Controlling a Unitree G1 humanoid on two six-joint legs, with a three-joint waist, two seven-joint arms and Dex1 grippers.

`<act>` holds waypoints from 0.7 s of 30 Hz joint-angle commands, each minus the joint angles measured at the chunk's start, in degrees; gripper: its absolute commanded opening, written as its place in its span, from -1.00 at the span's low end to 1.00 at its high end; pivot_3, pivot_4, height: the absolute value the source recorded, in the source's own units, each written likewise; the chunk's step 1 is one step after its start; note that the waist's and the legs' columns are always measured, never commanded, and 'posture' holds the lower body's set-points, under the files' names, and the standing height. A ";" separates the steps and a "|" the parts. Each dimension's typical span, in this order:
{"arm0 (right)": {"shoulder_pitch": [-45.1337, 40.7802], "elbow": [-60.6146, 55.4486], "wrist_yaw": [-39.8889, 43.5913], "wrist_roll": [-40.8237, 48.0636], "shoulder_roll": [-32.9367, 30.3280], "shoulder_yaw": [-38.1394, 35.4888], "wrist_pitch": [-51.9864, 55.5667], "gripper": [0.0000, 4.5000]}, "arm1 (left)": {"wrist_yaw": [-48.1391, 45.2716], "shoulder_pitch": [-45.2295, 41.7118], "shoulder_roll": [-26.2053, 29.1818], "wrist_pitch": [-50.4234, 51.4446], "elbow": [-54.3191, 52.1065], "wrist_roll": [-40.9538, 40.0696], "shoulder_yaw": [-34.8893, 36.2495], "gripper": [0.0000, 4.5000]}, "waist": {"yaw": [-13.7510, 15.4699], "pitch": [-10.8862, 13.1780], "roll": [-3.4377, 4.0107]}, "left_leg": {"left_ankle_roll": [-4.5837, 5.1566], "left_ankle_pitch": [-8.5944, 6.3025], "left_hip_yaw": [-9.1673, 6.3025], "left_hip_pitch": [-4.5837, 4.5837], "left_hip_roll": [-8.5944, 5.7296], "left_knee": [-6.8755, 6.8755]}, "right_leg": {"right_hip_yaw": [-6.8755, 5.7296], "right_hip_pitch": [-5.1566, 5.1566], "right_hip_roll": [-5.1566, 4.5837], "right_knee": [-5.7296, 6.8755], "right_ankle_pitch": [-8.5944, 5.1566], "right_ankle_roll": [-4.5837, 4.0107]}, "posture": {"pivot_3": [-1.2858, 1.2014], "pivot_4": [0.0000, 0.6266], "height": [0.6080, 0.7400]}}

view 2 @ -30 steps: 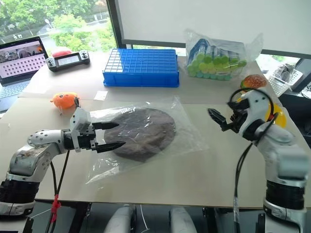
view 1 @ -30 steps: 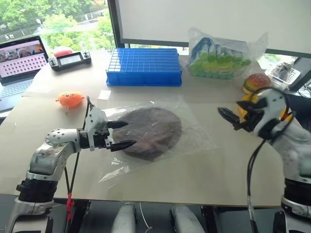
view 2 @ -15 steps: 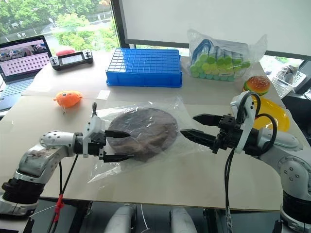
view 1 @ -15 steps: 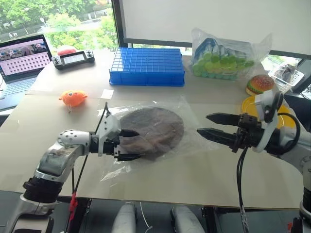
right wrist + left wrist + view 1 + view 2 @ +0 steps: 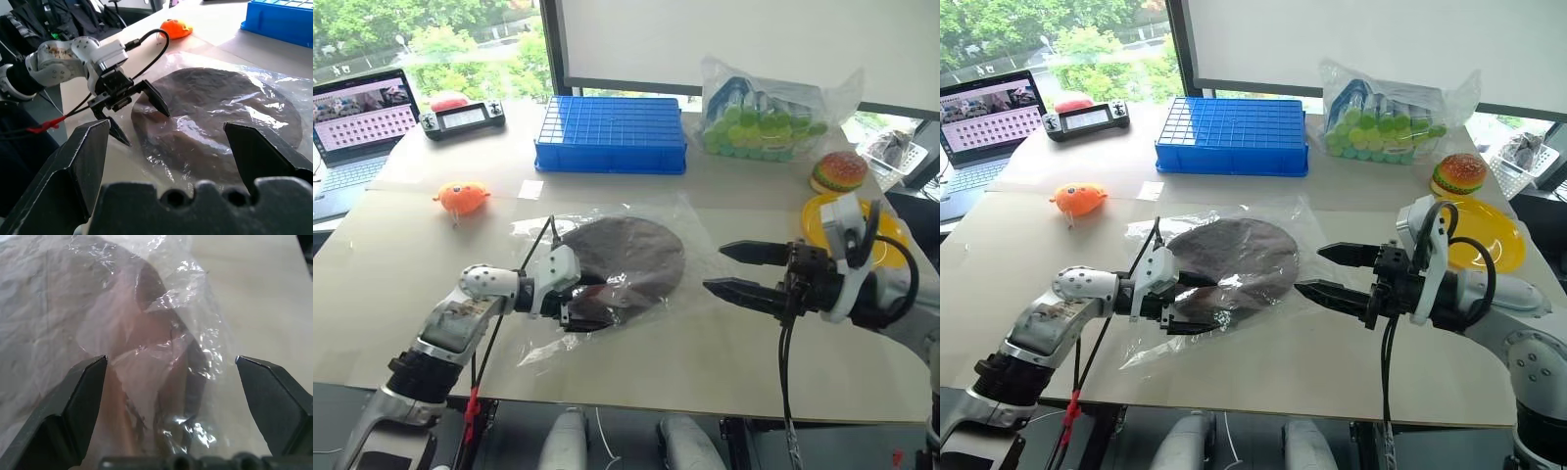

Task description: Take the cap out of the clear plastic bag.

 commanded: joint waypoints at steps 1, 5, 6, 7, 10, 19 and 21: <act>2.59 -3.66 3.36 -7.30 -3.57 2.89 -6.55 0.99 | -5.79 -4.88 3.23 1.13 6.19 -3.05 4.29 1.00 | -0.11 0.00 0.00 | 0.00 0.00 -0.01 0.00 0.01 0.00 | -0.01 -0.01 0.01 0.00 -0.01 0.01 | 0.03 -0.52 0.83; 4.45 -3.17 4.01 -12.11 -4.09 6.12 -10.57 0.99 | -9.12 -11.26 3.59 -1.60 16.66 -1.13 4.50 1.00 | -0.04 0.00 0.00 | 0.00 0.00 0.00 0.00 0.01 0.07 | -0.01 0.01 0.02 0.00 -0.09 0.15 | 0.03 -0.52 0.83; 5.09 -3.15 4.30 -13.56 -4.23 6.91 -11.72 0.99 | -9.70 -13.27 3.19 -2.98 19.82 -0.17 4.23 1.00 | -0.02 0.00 0.00 | 0.00 0.00 0.01 0.00 0.00 0.07 | 0.00 0.01 0.02 -0.01 -0.09 0.16 | 0.03 -0.52 0.83; 5.42 -3.09 4.41 -14.35 -4.15 7.32 -12.50 0.99 | -9.97 -14.77 2.66 -4.40 21.86 0.69 3.84 1.00 | 0.00 0.00 0.00 | 0.00 0.00 0.00 0.00 0.00 0.06 | -0.01 0.01 0.02 -0.01 -0.08 0.15 | 0.03 -0.52 0.83; 6.57 -1.74 4.46 -16.71 -2.31 7.77 -16.08 0.99 | -10.82 -19.40 -0.44 -6.05 26.60 2.25 2.32 1.00 | 0.27 0.01 -0.02 | 0.00 0.00 -0.04 -0.08 0.00 0.05 | -0.06 -0.04 0.02 -0.02 -0.04 0.08 | 0.03 -0.52 0.83; 14.88 5.57 6.04 -26.93 5.27 8.62 -32.89 0.99 | -6.92 -27.99 -8.14 -14.12 45.03 9.79 0.67 1.00 | 0.41 0.01 -0.11 | 0.00 0.00 -0.06 -0.09 -0.03 0.08 | -0.07 -0.03 0.02 0.00 -0.02 0.04 | 0.03 -0.52 0.83; 15.77 5.82 6.48 -27.19 6.20 8.76 -34.15 0.99 | -4.97 -31.02 -9.39 -14.84 50.76 11.09 1.21 1.00 | 0.26 0.01 -0.11 | 0.00 0.00 -0.07 -0.10 -0.06 0.12 | -0.06 0.01 0.01 0.00 -0.01 0.05 | 0.03 -0.52 0.83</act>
